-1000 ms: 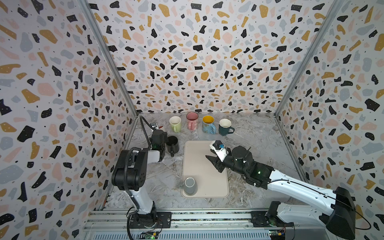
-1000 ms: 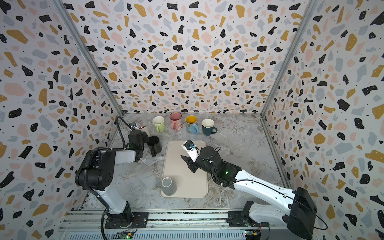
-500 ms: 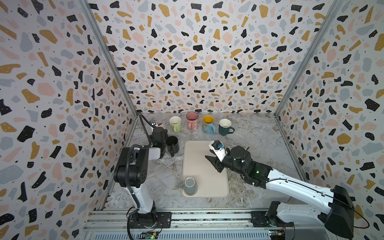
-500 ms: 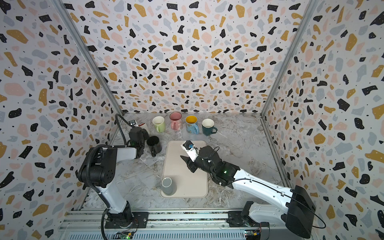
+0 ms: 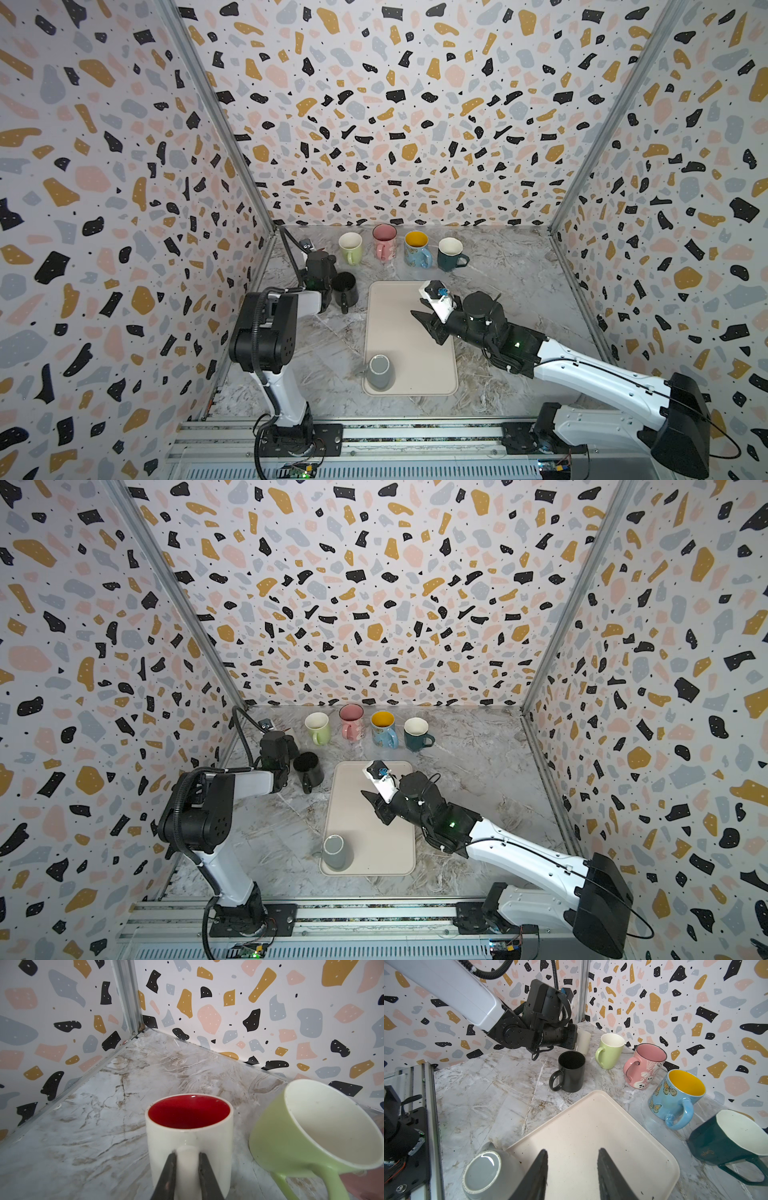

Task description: Turn the mug right side up

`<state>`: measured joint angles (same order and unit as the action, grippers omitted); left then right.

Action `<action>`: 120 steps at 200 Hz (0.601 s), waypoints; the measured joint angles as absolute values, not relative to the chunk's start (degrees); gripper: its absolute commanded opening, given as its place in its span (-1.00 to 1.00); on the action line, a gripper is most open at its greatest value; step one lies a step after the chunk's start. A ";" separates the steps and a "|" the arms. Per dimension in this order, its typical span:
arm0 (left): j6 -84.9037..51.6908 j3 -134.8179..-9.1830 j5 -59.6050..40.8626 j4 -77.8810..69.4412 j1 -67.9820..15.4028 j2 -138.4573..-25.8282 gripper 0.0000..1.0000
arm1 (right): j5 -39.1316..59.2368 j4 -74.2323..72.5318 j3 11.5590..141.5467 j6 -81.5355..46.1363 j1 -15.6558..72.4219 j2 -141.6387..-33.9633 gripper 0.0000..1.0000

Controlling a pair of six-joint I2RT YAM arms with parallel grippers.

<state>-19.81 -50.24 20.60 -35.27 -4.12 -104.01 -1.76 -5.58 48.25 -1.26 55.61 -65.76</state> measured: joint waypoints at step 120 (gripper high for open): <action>-21.02 -35.44 7.42 -44.10 -3.84 -72.95 -1.00 | 2.37 -5.37 47.09 -3.92 53.71 -63.88 -0.16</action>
<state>-21.02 -35.44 7.42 -44.10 -3.84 -72.95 2.37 -5.37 47.09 -3.92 53.71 -63.88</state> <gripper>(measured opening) 0.143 0.412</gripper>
